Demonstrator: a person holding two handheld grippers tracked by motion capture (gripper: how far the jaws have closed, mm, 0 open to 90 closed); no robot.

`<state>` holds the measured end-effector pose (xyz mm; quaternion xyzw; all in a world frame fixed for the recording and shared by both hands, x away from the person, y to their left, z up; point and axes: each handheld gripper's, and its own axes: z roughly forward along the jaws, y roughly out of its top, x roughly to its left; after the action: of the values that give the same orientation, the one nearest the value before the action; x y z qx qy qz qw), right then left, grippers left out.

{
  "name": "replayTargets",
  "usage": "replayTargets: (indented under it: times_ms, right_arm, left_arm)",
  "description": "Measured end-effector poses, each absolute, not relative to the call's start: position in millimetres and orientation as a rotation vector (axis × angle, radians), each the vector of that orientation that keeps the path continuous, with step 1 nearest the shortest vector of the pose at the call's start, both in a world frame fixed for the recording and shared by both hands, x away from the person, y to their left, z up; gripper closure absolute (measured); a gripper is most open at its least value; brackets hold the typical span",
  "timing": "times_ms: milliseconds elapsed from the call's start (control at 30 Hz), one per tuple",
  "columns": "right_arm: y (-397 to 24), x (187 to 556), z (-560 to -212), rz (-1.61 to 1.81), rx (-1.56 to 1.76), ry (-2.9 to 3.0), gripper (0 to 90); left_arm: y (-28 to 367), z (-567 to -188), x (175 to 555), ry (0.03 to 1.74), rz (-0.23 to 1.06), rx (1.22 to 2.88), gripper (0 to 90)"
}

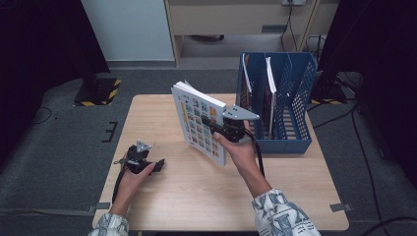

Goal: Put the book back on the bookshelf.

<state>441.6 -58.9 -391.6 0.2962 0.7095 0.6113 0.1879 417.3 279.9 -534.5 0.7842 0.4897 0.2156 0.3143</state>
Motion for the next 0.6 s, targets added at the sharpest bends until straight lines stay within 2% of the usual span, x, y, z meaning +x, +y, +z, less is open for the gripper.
replayTargets:
  times_ms: [600]
  right_arm:
    - [-82, 432, -389, 1.712, 0.850, 1.989, 73.8]
  left_arm:
    - [280, -537, 417, 1.296, 0.552, 2.047, 4.8]
